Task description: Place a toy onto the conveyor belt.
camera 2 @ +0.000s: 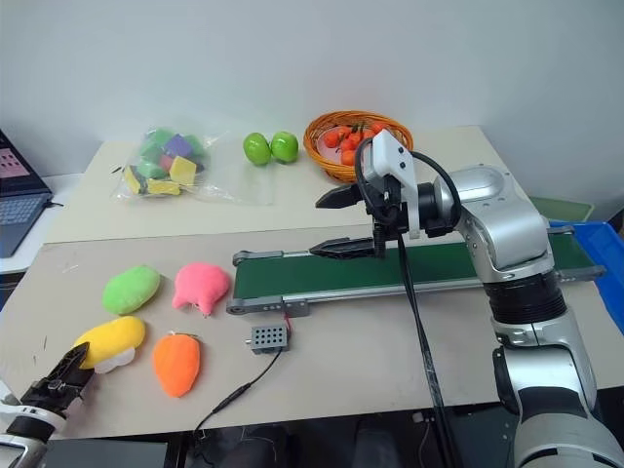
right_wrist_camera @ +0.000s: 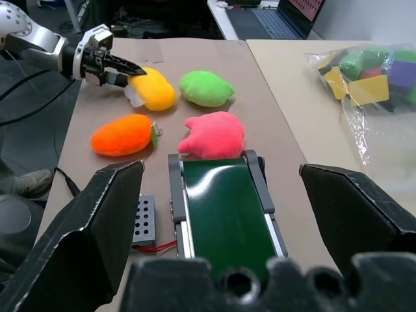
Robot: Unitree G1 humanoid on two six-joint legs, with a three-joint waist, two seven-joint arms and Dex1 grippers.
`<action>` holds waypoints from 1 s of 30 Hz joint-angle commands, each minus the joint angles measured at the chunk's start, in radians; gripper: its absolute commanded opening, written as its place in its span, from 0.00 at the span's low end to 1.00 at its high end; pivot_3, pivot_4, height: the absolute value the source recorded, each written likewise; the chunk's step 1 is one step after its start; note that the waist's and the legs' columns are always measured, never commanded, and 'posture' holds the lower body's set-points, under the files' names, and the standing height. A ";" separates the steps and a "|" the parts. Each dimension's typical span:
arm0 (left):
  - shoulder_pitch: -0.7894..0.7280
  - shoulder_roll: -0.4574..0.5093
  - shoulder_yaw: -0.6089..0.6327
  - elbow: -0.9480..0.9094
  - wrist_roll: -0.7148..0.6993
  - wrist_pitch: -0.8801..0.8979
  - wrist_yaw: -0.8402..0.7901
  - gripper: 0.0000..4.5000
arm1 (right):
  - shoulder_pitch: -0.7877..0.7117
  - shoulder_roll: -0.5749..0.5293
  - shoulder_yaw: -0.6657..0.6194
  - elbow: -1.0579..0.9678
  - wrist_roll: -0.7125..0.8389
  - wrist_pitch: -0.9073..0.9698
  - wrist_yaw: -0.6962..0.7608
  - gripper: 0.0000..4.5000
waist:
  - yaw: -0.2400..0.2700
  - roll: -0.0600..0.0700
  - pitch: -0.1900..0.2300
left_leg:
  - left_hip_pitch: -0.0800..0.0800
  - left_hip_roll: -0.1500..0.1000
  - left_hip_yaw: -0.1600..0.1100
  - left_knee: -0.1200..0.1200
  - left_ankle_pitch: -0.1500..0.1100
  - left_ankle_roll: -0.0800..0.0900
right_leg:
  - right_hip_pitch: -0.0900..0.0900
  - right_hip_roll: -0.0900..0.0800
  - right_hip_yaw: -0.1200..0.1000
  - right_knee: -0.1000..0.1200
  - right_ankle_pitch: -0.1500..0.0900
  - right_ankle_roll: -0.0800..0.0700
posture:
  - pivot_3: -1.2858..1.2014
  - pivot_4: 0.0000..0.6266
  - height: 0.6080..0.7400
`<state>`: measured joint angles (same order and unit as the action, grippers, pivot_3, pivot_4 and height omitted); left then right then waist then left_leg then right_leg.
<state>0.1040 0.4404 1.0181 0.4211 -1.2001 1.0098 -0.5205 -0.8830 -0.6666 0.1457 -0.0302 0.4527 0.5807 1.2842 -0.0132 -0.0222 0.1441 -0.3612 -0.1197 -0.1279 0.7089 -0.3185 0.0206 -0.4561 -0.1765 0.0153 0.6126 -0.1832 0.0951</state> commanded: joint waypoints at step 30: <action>-0.476 0.466 -0.587 -0.794 0.173 -0.236 0.164 0.13 | 0.017 0.030 -0.029 0.032 -0.034 -0.064 -0.021 1.00 | -0.004 -0.001 0.001 | -0.001 0.010 0.003 0.000 -0.005 -0.002 | 0.001 0.009 -0.001 -0.002 0.004 -0.005 | 0.52 0.24 1.00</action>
<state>-0.3413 0.8676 0.5490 -0.3434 -1.1672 0.8372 -0.3223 -0.8719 -0.6222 0.1494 0.0394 0.4114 0.5274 1.2743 -0.0170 -0.0230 0.1448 -0.3627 -0.1087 -0.1247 0.7092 -0.3240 0.0180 -0.4568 -0.1659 0.0132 0.6102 -0.1795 0.0903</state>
